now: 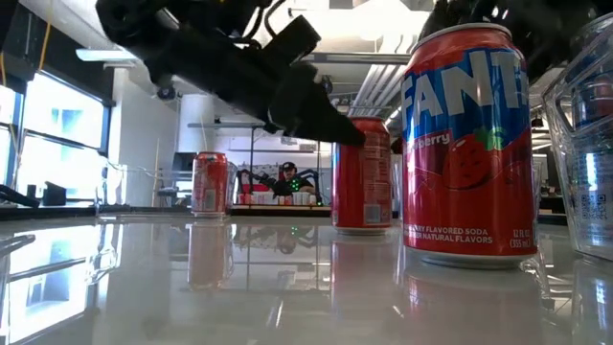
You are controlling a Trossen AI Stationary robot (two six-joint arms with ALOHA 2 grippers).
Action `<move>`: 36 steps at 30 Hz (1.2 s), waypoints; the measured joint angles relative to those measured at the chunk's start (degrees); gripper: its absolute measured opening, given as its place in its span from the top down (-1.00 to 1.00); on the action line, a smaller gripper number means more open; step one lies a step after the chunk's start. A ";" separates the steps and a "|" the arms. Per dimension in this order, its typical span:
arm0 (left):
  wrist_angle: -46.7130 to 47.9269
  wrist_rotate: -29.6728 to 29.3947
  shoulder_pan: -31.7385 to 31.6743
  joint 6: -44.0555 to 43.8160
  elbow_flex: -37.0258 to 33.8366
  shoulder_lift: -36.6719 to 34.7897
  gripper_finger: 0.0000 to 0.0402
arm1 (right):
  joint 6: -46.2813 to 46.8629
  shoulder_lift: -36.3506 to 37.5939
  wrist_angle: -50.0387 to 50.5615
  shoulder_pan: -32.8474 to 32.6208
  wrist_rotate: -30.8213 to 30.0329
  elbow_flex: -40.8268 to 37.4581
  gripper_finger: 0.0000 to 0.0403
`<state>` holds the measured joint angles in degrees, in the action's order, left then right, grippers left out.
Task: Sort soda cans
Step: Put the red soda can into the top left transparent bin
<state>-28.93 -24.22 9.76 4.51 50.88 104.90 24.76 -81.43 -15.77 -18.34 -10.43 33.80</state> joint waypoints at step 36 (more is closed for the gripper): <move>14.92 -16.43 1.05 -7.72 14.42 6.62 -0.84 | 3.84 7.39 16.43 -7.85 -24.16 0.72 -0.73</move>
<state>-14.02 -40.65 10.82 -3.21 65.29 111.51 28.60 -74.03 0.67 -26.19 -34.59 34.52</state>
